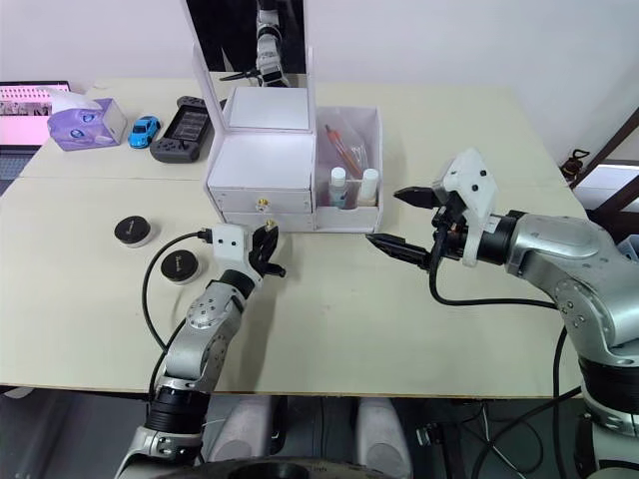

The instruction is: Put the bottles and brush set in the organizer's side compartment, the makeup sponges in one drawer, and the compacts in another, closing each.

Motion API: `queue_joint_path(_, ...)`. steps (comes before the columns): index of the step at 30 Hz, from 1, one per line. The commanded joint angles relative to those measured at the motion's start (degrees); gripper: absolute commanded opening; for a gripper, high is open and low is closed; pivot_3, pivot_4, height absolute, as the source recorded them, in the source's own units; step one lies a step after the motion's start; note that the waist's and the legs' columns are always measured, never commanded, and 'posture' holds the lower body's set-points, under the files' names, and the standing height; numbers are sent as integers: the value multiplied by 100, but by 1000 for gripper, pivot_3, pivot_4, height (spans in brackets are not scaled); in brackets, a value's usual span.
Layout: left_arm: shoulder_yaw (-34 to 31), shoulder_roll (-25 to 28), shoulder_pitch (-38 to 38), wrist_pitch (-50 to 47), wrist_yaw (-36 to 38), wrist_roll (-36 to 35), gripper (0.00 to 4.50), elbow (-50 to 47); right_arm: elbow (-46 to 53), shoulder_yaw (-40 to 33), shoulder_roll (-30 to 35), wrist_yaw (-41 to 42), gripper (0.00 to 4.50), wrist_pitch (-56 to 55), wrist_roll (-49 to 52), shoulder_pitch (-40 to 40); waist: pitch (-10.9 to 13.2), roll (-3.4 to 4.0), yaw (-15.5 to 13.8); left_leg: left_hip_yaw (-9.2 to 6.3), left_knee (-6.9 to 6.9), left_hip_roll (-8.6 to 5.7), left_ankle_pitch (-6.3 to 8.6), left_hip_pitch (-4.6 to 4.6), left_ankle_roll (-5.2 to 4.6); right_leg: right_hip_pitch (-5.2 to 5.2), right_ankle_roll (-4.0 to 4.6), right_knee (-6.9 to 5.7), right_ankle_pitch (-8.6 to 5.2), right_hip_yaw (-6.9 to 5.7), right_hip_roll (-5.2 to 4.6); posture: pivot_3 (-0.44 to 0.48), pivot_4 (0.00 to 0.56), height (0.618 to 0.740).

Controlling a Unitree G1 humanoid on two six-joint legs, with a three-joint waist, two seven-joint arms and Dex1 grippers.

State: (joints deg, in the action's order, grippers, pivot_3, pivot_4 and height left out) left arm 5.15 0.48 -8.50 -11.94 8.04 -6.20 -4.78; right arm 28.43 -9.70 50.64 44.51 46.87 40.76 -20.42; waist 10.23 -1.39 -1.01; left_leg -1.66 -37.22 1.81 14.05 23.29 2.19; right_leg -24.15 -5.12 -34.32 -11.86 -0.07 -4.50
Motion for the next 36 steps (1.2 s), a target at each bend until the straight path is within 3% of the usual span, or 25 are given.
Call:
queue_joint_path(1,294,109,157,158,281,47,284,-618,107,-25,2,27,4500,-155,-66,5,0,0,10,0,3,0,0,0,0,0,0,2,0,0,0,0,150,740)
queue_joint_path(11,734,655,1465,-280,561,50,284,-2194,135,99,-25,72,4500,-82,47,-33,1,2,11,2,11,0,0,2,0,-5,-2,9,-2,0,-4,0,150,740)
queue_joint_path(20,684,997,2609,-767,467,-8,284,-3445,-159,481,-112,324,4500,-205,-40,-385,1,1,26,4,13,2,1,4,1,-15,-7,10,-5,-1,-6,0,150,740)
queue_joint_path(30,718,1021,2760,-1056,508,-119,284,-3617,-386,702,-252,455,4500,-280,-181,-601,2,2,28,5,12,2,1,7,1,-19,-10,12,-7,-1,-6,0,150,740)
queue_joint_path(36,530,1125,2828,-1164,768,-561,3214,-3708,-478,517,-359,537,4500,-141,118,-735,1,2,35,6,12,2,1,6,1,-19,-7,11,-6,-1,-6,0,150,740)
